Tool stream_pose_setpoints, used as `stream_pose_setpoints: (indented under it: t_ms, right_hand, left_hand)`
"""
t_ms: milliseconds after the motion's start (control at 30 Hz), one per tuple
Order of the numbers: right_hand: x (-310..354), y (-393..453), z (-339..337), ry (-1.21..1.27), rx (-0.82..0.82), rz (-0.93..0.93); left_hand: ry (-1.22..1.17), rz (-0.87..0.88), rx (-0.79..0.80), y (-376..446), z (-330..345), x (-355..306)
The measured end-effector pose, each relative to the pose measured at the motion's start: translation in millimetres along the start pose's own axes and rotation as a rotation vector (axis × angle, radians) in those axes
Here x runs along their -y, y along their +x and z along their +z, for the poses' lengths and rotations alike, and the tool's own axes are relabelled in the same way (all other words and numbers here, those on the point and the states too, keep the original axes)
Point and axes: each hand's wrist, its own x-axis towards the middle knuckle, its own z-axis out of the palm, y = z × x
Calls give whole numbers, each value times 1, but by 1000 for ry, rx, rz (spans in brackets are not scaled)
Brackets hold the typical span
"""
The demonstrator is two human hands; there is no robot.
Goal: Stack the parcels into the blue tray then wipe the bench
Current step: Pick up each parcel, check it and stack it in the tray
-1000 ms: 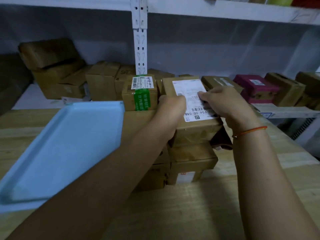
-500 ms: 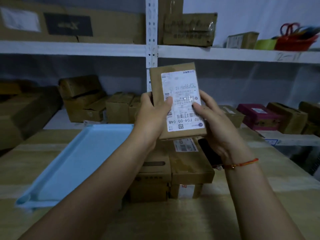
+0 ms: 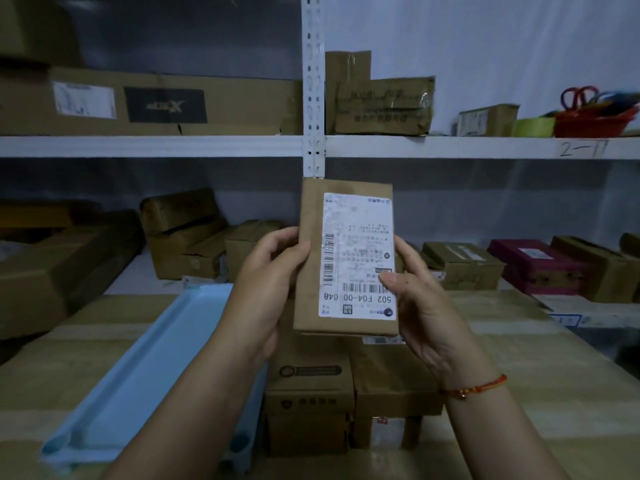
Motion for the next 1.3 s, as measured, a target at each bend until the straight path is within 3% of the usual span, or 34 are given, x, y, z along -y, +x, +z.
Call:
stream_pose_setpoints:
  t_ms: [333, 467, 600, 700, 767, 933, 1033, 1200, 1300]
  right_hand:
    - [-6, 17, -17, 6, 34, -20]
    - [-12, 23, -25, 309, 61, 27]
    - [-14, 20, -26, 531, -14, 131]
    - [-16, 19, -30, 487, -101, 204]
    - [-14, 17, -29, 363, -135, 228]
    - [-15, 12, -20, -271, -255, 135]
    - [-15, 7, -8, -321, -291, 68]
    - [-15, -2, 3, -349, -135, 68]
    - [-19, -2, 6, -343, -155, 91]
  left_hand:
    - [-22, -46, 82, 19, 5, 7]
    - [-26, -58, 114, 29, 10, 7]
    - [-75, -192, 156, 32, 17, 6]
    - [-158, -270, 235, 30, 24, 5]
    - [-120, -228, 220, 30, 25, 7]
    - [-66, -120, 178, 24, 26, 11]
    - [-9, -61, 141, 20, 26, 14]
    - [40, -26, 101, 14, 22, 20]
    - [66, -32, 93, 9, 17, 20]
